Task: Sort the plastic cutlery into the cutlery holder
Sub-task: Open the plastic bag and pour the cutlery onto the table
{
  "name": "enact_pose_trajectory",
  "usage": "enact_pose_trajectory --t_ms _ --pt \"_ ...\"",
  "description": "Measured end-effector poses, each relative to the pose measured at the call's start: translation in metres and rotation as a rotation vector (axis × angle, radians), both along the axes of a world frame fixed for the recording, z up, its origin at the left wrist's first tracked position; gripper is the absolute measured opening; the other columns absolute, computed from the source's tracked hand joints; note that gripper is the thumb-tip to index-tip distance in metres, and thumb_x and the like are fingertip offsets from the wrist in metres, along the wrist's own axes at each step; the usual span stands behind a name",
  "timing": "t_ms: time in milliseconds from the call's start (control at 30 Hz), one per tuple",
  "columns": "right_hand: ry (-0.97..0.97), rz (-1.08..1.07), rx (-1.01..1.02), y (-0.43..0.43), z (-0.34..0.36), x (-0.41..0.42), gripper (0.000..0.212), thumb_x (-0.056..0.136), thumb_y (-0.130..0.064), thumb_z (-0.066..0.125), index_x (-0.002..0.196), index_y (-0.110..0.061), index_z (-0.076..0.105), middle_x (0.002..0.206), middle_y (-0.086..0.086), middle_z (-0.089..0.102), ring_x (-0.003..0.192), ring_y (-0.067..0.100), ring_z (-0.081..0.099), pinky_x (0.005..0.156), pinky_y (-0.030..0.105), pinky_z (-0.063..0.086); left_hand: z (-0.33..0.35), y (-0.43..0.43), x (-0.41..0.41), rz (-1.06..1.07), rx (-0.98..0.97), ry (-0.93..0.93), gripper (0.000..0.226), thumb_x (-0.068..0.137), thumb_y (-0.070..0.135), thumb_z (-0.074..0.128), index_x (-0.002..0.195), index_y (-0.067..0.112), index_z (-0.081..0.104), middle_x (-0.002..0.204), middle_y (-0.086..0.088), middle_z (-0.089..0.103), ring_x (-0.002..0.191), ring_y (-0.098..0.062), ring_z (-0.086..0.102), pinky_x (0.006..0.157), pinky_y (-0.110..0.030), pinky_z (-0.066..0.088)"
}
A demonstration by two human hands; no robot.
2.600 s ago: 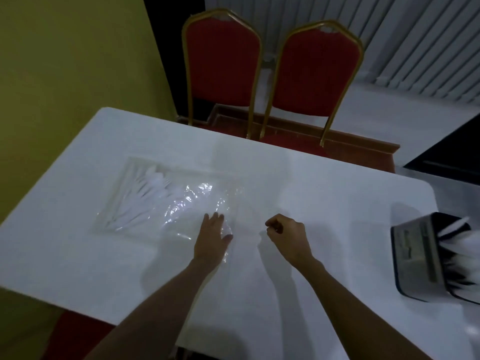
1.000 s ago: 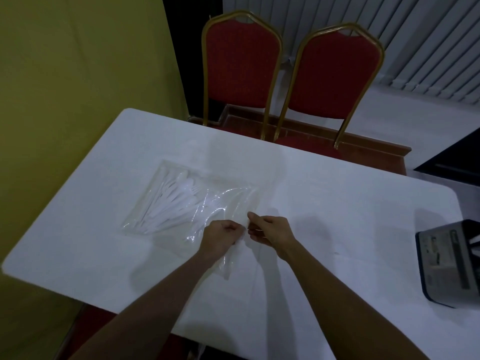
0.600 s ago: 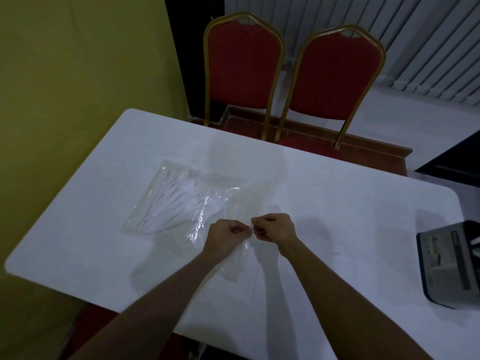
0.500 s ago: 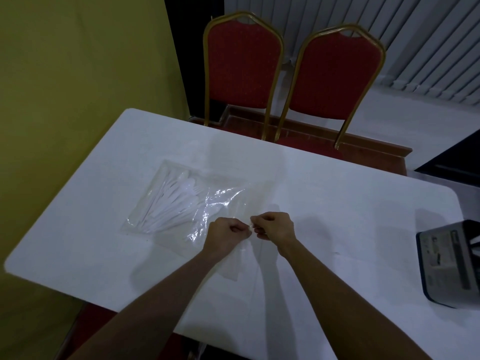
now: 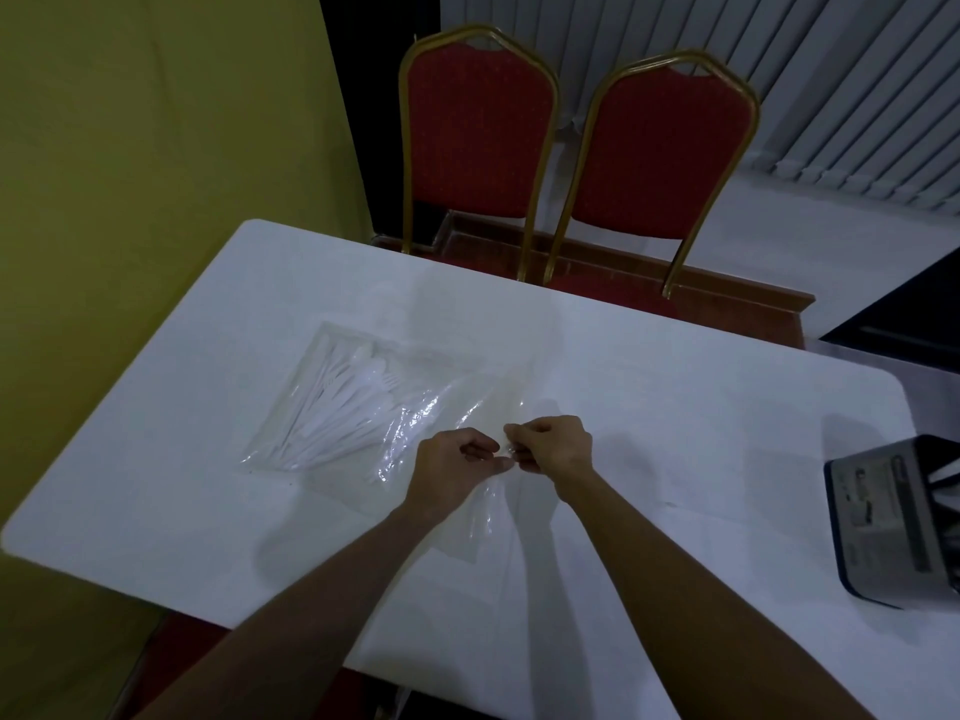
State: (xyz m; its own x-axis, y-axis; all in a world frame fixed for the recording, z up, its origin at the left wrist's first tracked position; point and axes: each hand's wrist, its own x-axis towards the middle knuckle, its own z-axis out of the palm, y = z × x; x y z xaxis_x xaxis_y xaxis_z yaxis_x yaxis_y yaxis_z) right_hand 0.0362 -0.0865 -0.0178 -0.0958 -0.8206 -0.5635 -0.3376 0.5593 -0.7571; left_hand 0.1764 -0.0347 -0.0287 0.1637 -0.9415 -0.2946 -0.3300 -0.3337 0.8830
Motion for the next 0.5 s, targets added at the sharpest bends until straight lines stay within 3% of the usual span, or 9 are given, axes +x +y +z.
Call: enact_pose_trajectory --t_ms 167,267,367,433,500 --pt "-0.02 0.025 0.034 0.0 0.001 0.0 0.022 0.079 -0.022 0.078 0.078 -0.001 0.072 0.067 0.008 0.07 0.058 0.015 0.065 0.062 0.025 0.06 0.002 -0.002 0.003 -0.007 0.024 0.013 0.025 0.065 0.027 0.086 0.086 0.017 0.076 0.079 0.006 0.073 0.071 0.001 0.068 0.069 -0.007 0.05" --pt "-0.084 0.034 0.058 -0.001 0.002 -0.001 0.025 0.078 -0.025 0.079 0.082 -0.001 0.073 0.072 0.01 0.072 0.06 0.014 0.065 0.06 0.023 0.058 0.002 -0.006 0.006 0.009 0.078 0.046 0.012 0.072 0.025 0.081 0.08 0.018 0.077 0.07 0.004 0.072 0.06 -0.002 0.065 0.064 -0.011 0.049" --pt "-0.164 -0.001 0.078 -0.001 0.001 0.0 0.024 0.08 -0.025 0.078 0.085 -0.002 0.073 0.077 0.012 0.073 0.063 0.015 0.066 0.061 0.024 0.058 0.001 -0.009 0.011 0.185 0.207 0.251 0.007 0.075 0.017 0.078 0.079 0.012 0.077 0.062 -0.001 0.065 0.055 -0.009 0.055 0.062 -0.019 0.049" --pt "-0.166 0.005 0.078 0.0 0.0 0.001 0.022 0.082 -0.024 0.076 0.084 -0.002 0.072 0.078 0.012 0.072 0.063 0.016 0.066 0.059 0.023 0.057 0.001 -0.01 0.012 0.322 0.296 0.46 0.01 0.075 0.011 0.076 0.084 0.006 0.075 0.072 -0.006 0.067 0.063 -0.014 0.057 0.066 -0.021 0.051" --pt "-0.111 0.052 0.071 0.0 -0.001 0.005 0.019 0.084 -0.023 0.074 0.084 -0.004 0.07 0.081 0.013 0.073 0.065 0.016 0.068 0.059 0.023 0.058 0.0 -0.01 0.009 0.387 0.336 0.53 0.008 0.076 0.008 0.074 0.084 0.006 0.074 0.081 -0.008 0.07 0.07 -0.016 0.061 0.072 -0.023 0.053"
